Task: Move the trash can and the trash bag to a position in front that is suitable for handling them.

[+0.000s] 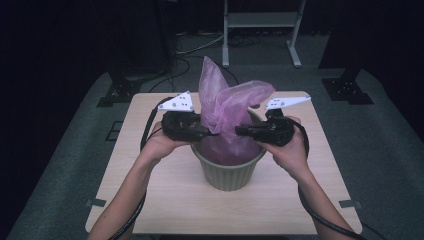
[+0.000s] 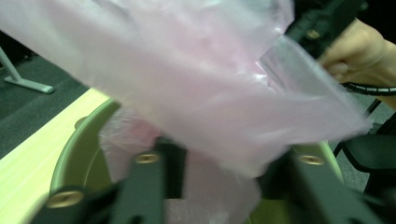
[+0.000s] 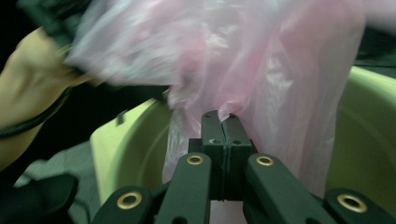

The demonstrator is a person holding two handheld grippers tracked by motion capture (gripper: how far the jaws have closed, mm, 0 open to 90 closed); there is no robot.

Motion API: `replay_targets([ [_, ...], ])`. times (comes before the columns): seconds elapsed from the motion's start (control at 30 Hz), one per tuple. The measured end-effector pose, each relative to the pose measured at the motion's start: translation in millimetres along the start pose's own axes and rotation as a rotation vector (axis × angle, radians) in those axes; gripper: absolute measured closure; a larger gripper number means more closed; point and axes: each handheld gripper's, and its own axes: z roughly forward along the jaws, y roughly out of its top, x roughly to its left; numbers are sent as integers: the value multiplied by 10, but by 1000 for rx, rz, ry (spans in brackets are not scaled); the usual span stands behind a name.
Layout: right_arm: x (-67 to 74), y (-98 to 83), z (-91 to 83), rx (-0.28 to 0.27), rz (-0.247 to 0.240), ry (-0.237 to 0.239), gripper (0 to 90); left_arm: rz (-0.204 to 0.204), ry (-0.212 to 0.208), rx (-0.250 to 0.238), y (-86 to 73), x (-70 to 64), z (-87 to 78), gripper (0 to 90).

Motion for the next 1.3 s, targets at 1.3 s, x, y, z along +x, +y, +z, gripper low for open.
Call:
replay_targets([
  [1.3, -620, 70, -333, -86, 60, -43, 695, 38, -74, 6, -197, 28, -366, 887],
])
